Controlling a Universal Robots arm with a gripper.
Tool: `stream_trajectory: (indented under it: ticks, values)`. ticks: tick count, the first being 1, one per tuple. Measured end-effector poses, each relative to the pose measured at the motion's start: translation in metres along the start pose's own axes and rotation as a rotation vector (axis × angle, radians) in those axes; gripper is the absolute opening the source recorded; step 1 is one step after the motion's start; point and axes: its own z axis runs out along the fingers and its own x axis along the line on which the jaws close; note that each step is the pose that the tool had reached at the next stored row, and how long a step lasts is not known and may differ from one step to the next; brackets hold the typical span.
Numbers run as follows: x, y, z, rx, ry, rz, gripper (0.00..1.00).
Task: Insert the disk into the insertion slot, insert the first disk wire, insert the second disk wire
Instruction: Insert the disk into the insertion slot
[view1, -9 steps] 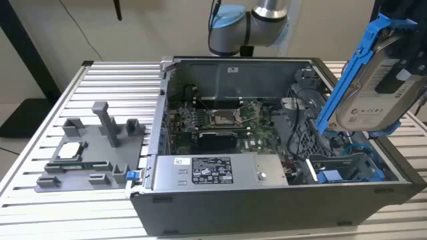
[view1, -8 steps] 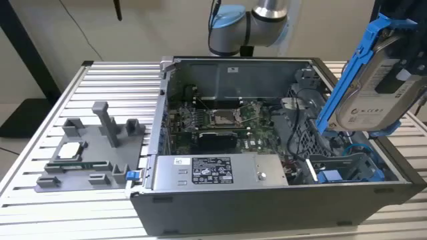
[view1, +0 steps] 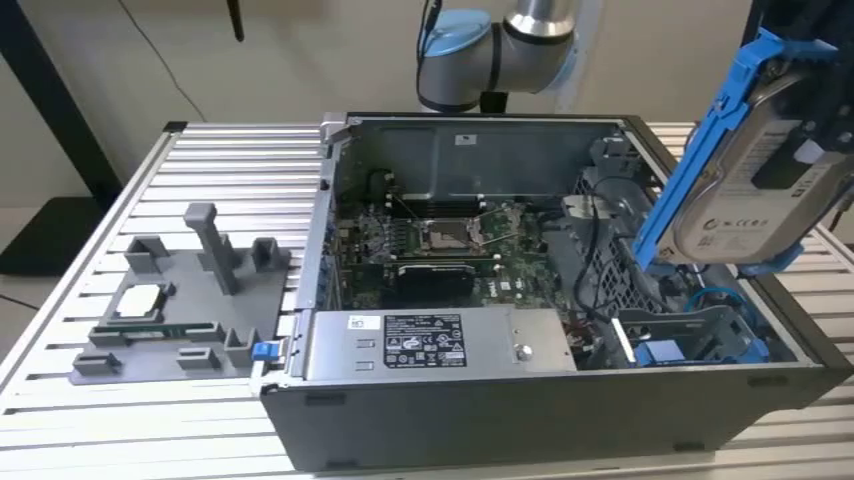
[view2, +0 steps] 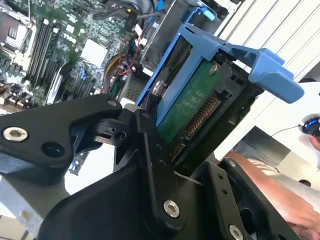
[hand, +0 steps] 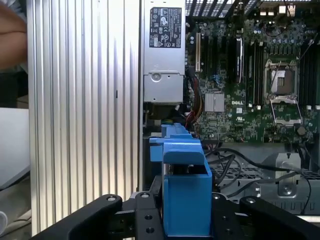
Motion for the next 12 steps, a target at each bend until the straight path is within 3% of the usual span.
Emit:
stream_trajectory:
  ticks: [12]
  values:
    - [0.0041,-0.001,0.0006,0.0,-0.0001,0.0,0.0]
